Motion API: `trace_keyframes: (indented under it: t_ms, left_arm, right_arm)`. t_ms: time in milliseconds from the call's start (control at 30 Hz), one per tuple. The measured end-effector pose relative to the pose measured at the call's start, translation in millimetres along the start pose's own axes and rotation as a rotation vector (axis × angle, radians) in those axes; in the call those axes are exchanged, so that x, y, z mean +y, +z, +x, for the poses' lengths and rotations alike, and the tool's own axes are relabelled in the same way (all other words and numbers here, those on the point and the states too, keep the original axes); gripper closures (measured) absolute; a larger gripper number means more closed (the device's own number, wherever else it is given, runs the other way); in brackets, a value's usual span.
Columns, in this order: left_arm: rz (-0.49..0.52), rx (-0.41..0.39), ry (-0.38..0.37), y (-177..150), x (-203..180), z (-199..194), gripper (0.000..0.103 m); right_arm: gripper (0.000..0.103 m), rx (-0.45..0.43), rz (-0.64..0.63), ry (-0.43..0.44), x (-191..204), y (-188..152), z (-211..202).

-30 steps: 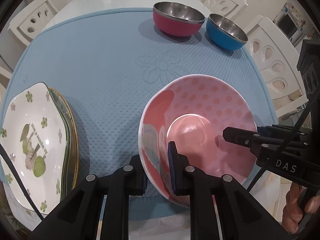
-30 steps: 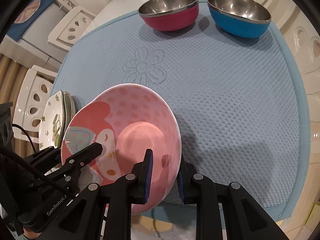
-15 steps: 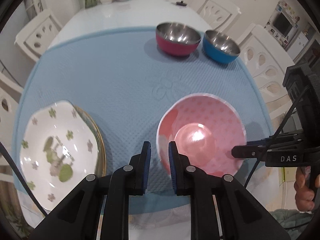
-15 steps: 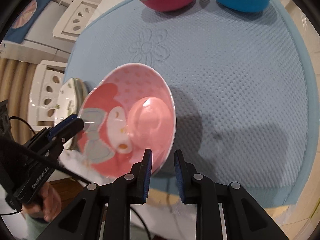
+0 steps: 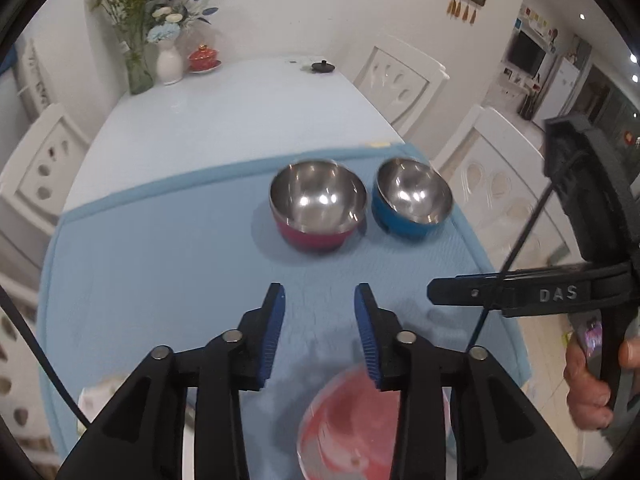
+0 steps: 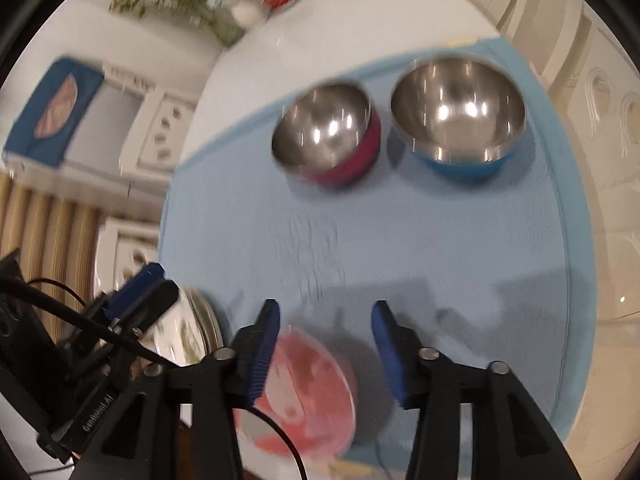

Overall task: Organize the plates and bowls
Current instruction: 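Move both grippers to the rim of the red-sided steel bowl, then close both grippers on the red-sided steel bowl's rim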

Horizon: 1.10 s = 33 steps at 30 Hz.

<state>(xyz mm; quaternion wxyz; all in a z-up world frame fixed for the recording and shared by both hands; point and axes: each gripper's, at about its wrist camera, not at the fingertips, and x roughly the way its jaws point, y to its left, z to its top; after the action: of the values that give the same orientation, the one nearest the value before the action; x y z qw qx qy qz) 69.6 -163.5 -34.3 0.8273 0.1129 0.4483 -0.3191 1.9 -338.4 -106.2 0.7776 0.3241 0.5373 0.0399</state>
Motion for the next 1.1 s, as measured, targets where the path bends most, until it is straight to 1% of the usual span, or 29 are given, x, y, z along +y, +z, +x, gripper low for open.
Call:
trace_keyframes:
  t_ms: [33, 100, 200, 300, 467, 600, 633, 833, 867, 900, 933, 1100]
  left_arm:
    - [-0.002, 0.006, -0.002, 8, 5, 8, 0.063]
    - [-0.025, 0.03, -0.008, 25, 18, 30, 0.06]
    - [-0.089, 0.068, -0.041, 42, 39, 60, 0.06]
    - [-0.168, 0.104, -0.102, 56, 59, 96, 0.06]
    - [-0.204, 0.152, -0.15, 63, 67, 138, 0.06]
    - [-0.217, 0.168, -0.173, 64, 67, 158, 0.061]
    - [-0.225, 0.17, -0.178, 64, 68, 161, 0.061]
    - [-0.246, 0.179, -0.192, 64, 70, 179, 0.063]
    - [-0.247, 0.178, -0.192, 64, 71, 180, 0.064]
    - [-0.249, 0.179, -0.197, 64, 71, 181, 0.07]
    - [-0.252, 0.18, -0.206, 64, 70, 183, 0.073]
    - [-0.244, 0.167, -0.197, 64, 69, 184, 0.074]
  right_arm:
    - [0.056, -0.023, 0.009, -0.01, 3, 10, 0]
    - [0.056, -0.053, 0.027, -0.019, 8, 22, 3]
    - [0.056, -0.075, 0.055, -0.04, 7, 40, 17]
    - [0.056, -0.076, 0.077, -0.068, 1, 54, 35]
    - [0.056, -0.077, 0.117, -0.082, -7, 70, 63]
    - [0.056, -0.089, 0.12, -0.113, -10, 83, 72]
    - [0.058, -0.09, 0.12, -0.116, -10, 85, 74]
    - [0.061, -0.078, 0.111, -0.123, -8, 98, 84]
    - [0.063, -0.077, 0.109, -0.127, -9, 99, 85]
    - [0.064, -0.077, 0.104, -0.137, -9, 100, 86]
    - [0.065, -0.08, 0.096, -0.148, -8, 100, 87]
    - [0.067, -0.097, 0.06, -0.176, -3, 101, 88]
